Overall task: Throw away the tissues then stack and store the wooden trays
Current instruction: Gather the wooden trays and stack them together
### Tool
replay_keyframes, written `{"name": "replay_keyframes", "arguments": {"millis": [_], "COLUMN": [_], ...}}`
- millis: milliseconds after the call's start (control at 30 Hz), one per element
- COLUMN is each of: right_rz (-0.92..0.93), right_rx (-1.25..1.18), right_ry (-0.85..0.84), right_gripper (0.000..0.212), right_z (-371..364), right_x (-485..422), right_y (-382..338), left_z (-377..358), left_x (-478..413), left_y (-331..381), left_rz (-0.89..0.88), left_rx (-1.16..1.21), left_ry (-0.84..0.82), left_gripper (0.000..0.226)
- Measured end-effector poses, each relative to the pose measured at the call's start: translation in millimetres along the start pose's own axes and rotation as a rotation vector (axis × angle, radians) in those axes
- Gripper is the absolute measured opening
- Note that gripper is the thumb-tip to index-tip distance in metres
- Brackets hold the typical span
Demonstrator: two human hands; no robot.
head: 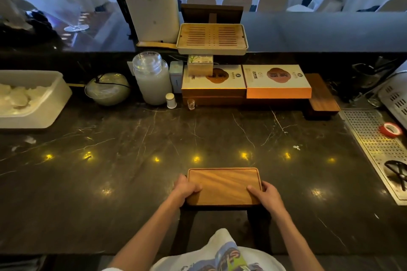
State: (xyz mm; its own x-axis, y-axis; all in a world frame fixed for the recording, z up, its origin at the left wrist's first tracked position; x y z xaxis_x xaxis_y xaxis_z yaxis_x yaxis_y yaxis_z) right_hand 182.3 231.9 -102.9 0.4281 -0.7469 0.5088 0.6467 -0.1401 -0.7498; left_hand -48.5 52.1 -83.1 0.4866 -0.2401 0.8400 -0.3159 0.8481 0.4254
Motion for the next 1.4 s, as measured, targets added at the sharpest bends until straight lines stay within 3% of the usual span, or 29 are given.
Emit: {"name": "replay_keyframes", "arguments": {"millis": [200, 467, 667, 767, 867, 967, 1100, 1300, 1400], "right_rz": [-0.173, 0.173, 0.237, 0.378, 0.576, 0.557, 0.646, 0.753, 0.672], "right_rx": [-0.057, -0.062, 0.017, 0.22, 0.706, 0.98, 1.094, 1.024, 0.958], "right_ry": [-0.129, -0.021, -0.016, 0.009, 0.098, 0.078, 0.102, 0.101, 0.068], "right_gripper": [0.078, 0.061, 0.056, 0.057, 0.061, 0.068, 0.057, 0.054, 0.059], "right_z": [5.7, 11.1, 8.6, 7.9, -4.6, -29.5, -53.5, -43.9, -20.8], "right_x": [-14.5, -16.6, -20.2, -17.8, -13.3, -12.3, -7.4, -14.1, -23.2], "right_y": [-12.3, -40.4, -44.9, -57.3, -80.4, -95.0, -112.9, -108.2, -99.4], "left_z": [5.9, 26.3, 25.7, 19.0, -3.2, -27.7, -49.4, -40.5, -23.4], "left_x": [-4.7, 0.8, 6.3, 16.6, 22.1, 23.2, 26.3, 19.9, 15.4], "left_y": [8.3, 36.7, 45.6, 61.8, 76.8, 87.4, 85.8, 87.1, 84.5], "left_rz": [0.057, -0.434, -0.606, -0.754, -0.848, -0.914, -1.029, -1.074, -1.053], "left_rx": [0.076, 0.063, -0.287, -0.672, -0.996, -1.148, -1.178, -1.111, -1.019], "left_ry": [-0.036, 0.137, 0.166, 0.327, 0.416, 0.441, 0.485, 0.458, 0.433], "left_gripper": [0.062, 0.06, 0.051, 0.053, 0.06, 0.064, 0.055, 0.055, 0.062]}}
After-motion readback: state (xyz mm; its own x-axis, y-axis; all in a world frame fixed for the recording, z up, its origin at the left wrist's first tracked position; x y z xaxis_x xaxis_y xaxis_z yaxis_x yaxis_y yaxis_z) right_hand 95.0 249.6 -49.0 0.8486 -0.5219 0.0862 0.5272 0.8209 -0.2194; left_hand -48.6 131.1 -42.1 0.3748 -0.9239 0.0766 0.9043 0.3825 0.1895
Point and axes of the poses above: each hand's wrist, its own x-axis away from the middle knuckle, its own z-axis out of the back of the hand, y = z × x, the point moved 6 cm from there along -x, towards the middle knuckle, and after that the axes turned 7 degrees about z, right-handed, at the moved point
